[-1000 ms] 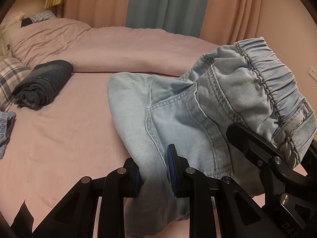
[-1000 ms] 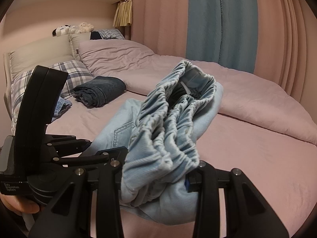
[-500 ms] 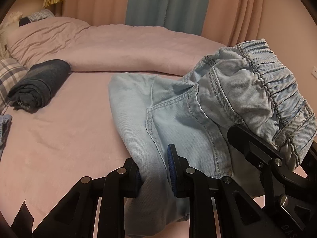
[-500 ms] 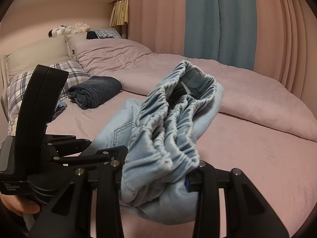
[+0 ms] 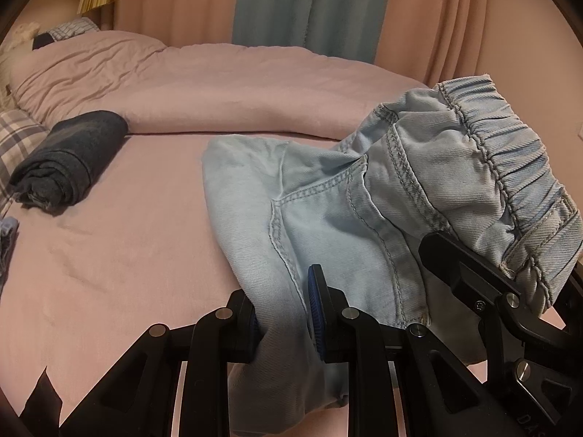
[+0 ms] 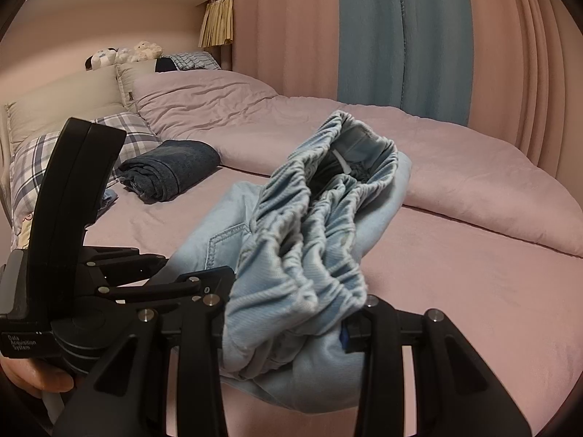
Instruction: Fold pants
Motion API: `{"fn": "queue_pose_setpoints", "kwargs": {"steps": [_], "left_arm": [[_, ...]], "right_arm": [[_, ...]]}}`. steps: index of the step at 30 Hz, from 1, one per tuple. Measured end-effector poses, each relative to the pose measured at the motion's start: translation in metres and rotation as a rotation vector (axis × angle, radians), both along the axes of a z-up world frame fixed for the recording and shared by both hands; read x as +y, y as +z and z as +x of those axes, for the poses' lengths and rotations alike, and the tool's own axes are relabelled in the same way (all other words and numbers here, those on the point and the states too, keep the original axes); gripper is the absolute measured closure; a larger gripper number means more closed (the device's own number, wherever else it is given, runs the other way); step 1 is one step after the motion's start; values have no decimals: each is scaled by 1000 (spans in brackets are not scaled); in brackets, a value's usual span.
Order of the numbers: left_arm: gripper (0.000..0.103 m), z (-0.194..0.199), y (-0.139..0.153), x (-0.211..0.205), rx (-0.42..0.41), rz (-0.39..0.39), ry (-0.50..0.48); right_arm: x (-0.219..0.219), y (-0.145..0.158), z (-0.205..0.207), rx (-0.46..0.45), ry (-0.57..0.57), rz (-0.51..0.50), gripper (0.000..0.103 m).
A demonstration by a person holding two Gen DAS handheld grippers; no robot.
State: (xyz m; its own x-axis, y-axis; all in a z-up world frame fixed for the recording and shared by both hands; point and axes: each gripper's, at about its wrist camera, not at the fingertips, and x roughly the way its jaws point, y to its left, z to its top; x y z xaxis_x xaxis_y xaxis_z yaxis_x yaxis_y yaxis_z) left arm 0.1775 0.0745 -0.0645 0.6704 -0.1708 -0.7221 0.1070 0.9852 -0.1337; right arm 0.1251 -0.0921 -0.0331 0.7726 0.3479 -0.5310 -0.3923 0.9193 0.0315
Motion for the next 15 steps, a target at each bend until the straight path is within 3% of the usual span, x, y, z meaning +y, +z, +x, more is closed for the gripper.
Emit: {"fn": "queue_pose_setpoints", "kwargs": {"steps": [15], "left_arm": [[81, 16, -6, 0, 8, -1, 3]], "right_arm": [[6, -8, 12, 14, -12, 5, 66]]}}
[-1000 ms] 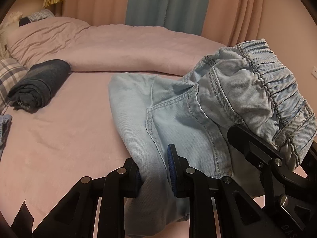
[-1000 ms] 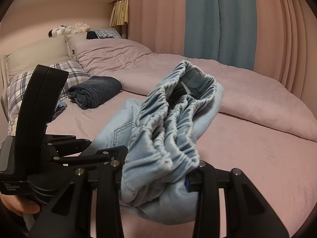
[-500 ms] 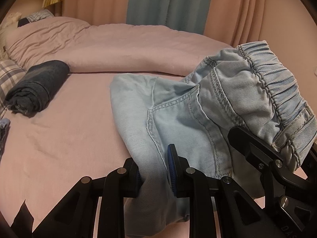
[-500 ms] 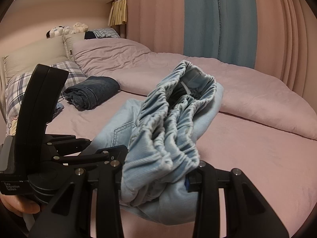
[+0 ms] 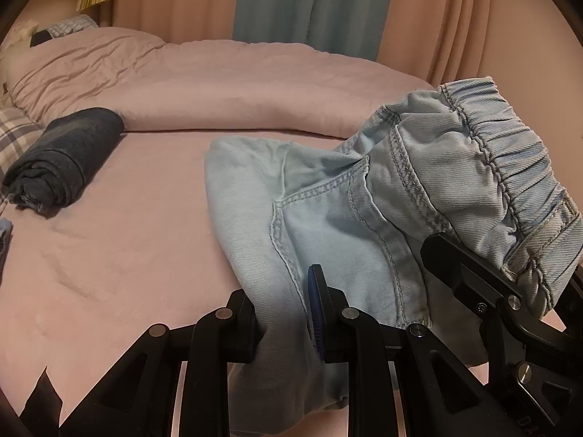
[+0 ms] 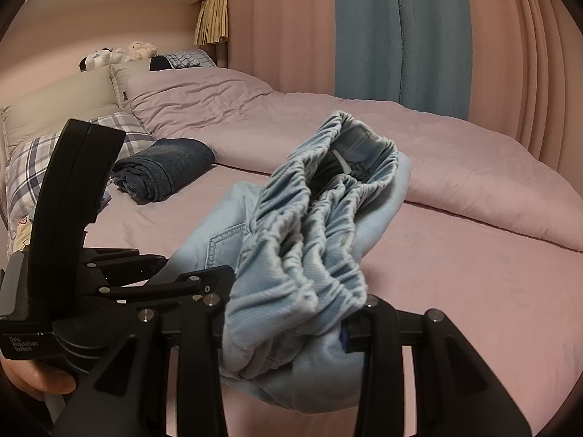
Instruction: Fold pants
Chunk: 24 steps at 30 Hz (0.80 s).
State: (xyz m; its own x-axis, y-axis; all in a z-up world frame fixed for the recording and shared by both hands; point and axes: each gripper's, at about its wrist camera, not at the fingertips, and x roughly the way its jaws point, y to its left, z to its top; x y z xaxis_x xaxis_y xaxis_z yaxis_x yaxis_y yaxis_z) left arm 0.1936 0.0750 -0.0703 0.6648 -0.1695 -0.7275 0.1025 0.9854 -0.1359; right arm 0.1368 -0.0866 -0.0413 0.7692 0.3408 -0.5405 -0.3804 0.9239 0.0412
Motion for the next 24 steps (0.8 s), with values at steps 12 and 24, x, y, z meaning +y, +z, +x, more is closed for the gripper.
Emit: {"fn": "queue_pose_setpoints", "kwargs": {"steps": [12, 24], "left_arm": [[81, 5, -2, 2, -4, 3, 0], [81, 15, -7, 4, -5, 10, 9]], "right_arm": [[0, 0, 1, -1, 1, 1, 66], [1, -1, 6, 0, -2, 7, 66]]}}
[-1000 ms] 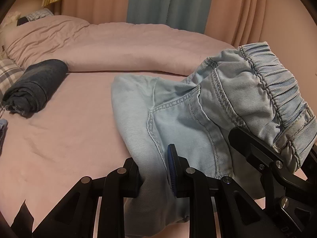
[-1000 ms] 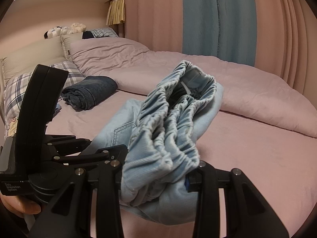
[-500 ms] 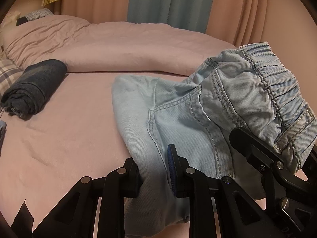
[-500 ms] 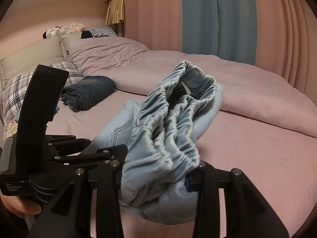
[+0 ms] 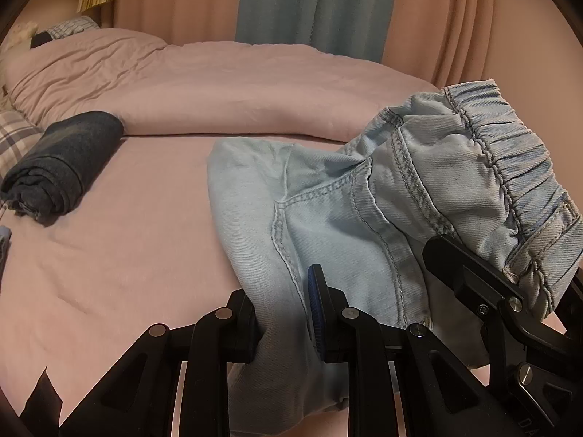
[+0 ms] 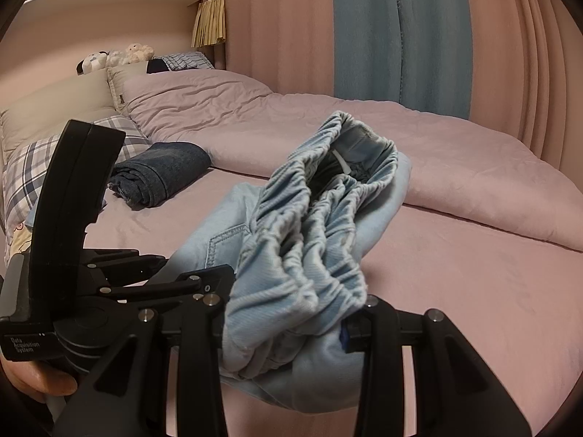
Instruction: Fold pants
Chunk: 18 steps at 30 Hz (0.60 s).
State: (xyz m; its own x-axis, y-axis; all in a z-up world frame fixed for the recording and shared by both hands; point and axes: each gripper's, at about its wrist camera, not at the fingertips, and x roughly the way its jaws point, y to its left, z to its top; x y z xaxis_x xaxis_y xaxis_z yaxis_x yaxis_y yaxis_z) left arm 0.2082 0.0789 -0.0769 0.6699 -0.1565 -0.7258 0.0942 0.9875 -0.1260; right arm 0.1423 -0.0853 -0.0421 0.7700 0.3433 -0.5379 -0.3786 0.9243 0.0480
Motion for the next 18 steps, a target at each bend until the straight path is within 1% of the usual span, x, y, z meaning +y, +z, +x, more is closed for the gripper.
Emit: {"fn": "queue_pose_setpoints", "kwargs": {"steps": [9, 13, 16, 18], "left_arm": [[81, 10, -13, 5, 37, 14, 6], [82, 14, -23, 9, 59, 28, 5], [81, 16, -27, 12, 59, 41, 8], [82, 17, -28, 12, 59, 46, 8]], "right_arm": [[6, -7, 11, 28, -4, -10, 66], [8, -14, 18, 62, -5, -14, 65], [10, -21, 25, 96, -14, -17, 65], [11, -23, 27, 102, -16, -14, 65]]}}
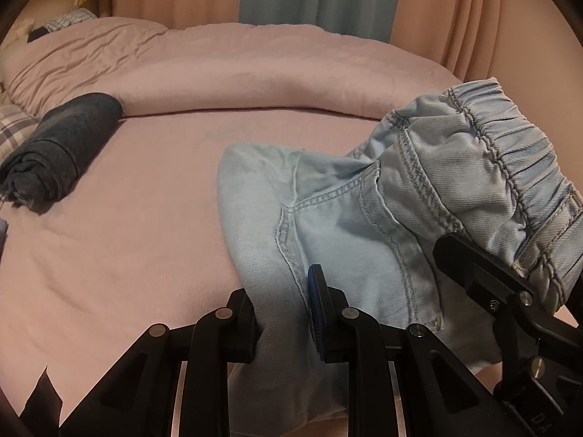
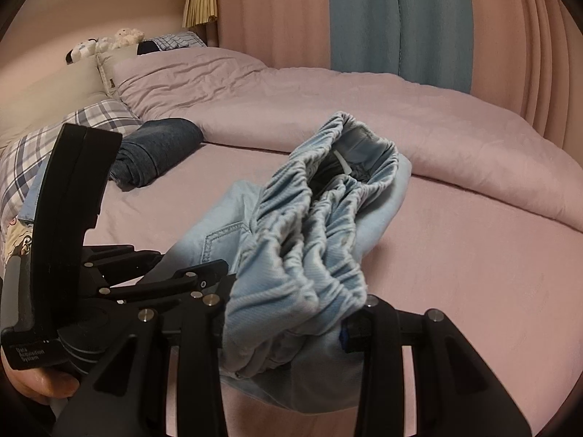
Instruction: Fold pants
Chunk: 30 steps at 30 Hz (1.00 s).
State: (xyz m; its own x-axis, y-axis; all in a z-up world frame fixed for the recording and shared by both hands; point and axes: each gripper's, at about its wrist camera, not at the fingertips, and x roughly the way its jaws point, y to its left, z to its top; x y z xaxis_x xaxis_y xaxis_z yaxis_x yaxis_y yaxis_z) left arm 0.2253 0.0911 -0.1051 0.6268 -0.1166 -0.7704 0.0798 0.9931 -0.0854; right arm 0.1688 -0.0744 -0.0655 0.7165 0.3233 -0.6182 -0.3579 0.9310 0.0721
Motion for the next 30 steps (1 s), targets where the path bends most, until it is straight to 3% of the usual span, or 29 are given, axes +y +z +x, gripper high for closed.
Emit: {"fn": "queue_pose_setpoints", "kwargs": {"steps": [6, 11, 18, 26, 30], "left_arm": [[82, 1, -5, 1, 18, 20, 1], [81, 0, -8, 8, 36, 26, 4], [65, -4, -9, 9, 36, 68, 3], [51, -14, -10, 7, 24, 105, 13], [38, -17, -10, 10, 29, 108, 33]], "right_arm": [[0, -5, 1, 14, -13, -1, 65], [-12, -16, 8, 96, -64, 10, 63], [-30, -36, 17, 206, -137, 42, 52], [-39, -43, 16, 252, -198, 43, 43], [-42, -41, 15, 233, -250, -17, 28]]}}
